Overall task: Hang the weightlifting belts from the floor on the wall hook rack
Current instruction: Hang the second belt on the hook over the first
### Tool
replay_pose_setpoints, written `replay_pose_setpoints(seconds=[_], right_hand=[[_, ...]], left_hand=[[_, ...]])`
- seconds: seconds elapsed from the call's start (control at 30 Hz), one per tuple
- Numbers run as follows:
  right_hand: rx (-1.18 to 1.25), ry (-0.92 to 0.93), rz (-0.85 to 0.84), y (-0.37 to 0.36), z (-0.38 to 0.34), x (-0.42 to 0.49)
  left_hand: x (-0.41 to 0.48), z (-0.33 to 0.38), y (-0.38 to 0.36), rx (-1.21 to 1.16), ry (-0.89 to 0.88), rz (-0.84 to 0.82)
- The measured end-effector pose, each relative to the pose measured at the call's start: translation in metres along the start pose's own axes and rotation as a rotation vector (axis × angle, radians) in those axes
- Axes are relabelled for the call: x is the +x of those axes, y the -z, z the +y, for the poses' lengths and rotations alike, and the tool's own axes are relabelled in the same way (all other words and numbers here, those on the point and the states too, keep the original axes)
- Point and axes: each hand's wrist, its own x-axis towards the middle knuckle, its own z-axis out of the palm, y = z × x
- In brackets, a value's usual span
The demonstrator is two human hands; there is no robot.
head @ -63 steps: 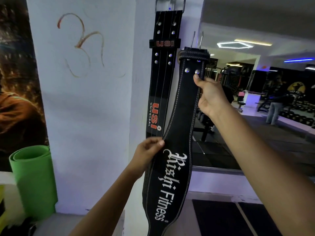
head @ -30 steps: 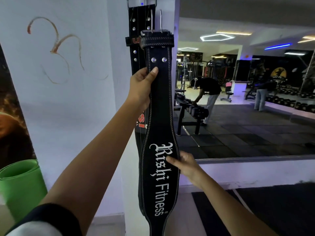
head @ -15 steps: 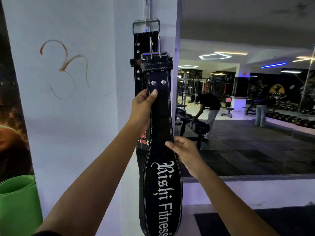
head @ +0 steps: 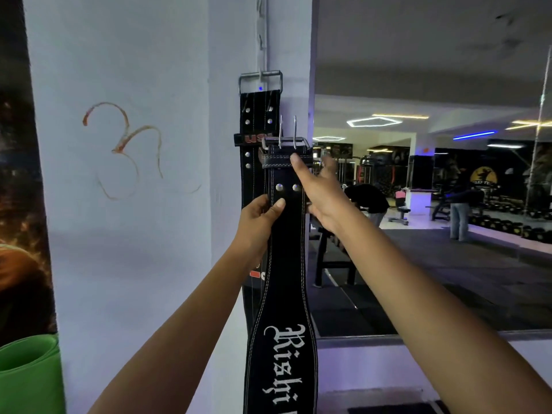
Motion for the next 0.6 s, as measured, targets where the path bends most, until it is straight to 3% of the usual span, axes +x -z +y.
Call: replay_pose_setpoints(seconds=[0.47,0.6], right_hand=[[0.303,-0.064,0.134,-0.022,-0.012,0.024],[0.417,-0.024,0.248,-0.027,-0.006,0.025]], left_hand=[[0.008,0.006,0.009,0.13,0.027,0.006],[0.011,0.008,-0.001,0.148,-0.023,0.144]])
